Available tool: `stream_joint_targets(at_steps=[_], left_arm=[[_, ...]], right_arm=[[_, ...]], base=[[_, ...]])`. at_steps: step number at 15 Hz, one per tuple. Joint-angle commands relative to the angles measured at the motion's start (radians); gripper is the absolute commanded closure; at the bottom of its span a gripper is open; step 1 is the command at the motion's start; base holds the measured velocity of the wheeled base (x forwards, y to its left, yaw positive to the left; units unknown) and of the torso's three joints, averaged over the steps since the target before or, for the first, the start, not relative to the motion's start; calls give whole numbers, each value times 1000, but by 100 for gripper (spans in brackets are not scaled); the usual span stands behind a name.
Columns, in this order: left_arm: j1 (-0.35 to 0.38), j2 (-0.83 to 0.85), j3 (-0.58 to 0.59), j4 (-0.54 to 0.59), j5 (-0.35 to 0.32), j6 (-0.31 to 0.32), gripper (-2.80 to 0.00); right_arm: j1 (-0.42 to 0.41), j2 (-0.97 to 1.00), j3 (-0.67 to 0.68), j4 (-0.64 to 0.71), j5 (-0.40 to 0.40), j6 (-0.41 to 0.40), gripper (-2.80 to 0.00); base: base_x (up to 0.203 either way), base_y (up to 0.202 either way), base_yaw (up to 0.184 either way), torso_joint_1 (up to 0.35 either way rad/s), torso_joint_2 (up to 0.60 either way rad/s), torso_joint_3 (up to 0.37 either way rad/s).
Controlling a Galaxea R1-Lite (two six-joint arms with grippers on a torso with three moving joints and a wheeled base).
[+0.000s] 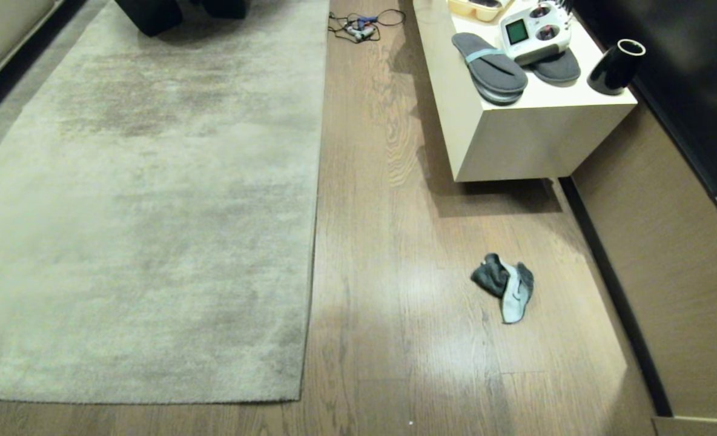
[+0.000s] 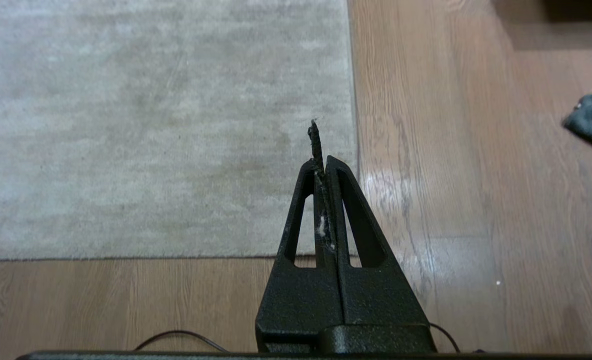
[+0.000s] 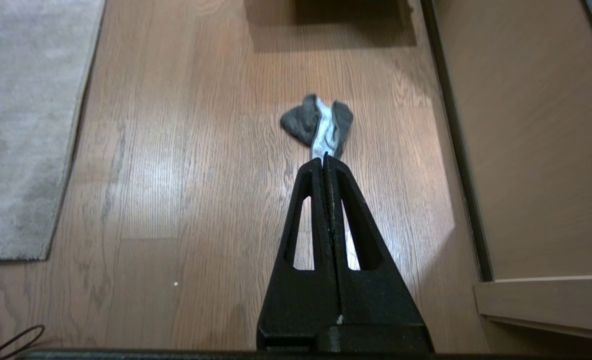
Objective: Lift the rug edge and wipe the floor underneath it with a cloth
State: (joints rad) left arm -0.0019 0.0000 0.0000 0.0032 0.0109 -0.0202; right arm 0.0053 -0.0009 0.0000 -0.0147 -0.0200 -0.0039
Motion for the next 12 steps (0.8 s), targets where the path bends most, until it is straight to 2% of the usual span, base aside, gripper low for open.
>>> stream_joint_targets(at_steps=[1, 12], left_arm=[[0, 2, 0, 0, 0, -1, 0], [0, 2, 0, 0, 0, -1, 0]], right_arm=[[1, 1, 0, -1, 0, -1, 0], [1, 2, 0, -1, -1, -1, 0]], base=[[0, 0, 0, 2, 6, 208], [0, 0, 0, 2, 4, 203]])
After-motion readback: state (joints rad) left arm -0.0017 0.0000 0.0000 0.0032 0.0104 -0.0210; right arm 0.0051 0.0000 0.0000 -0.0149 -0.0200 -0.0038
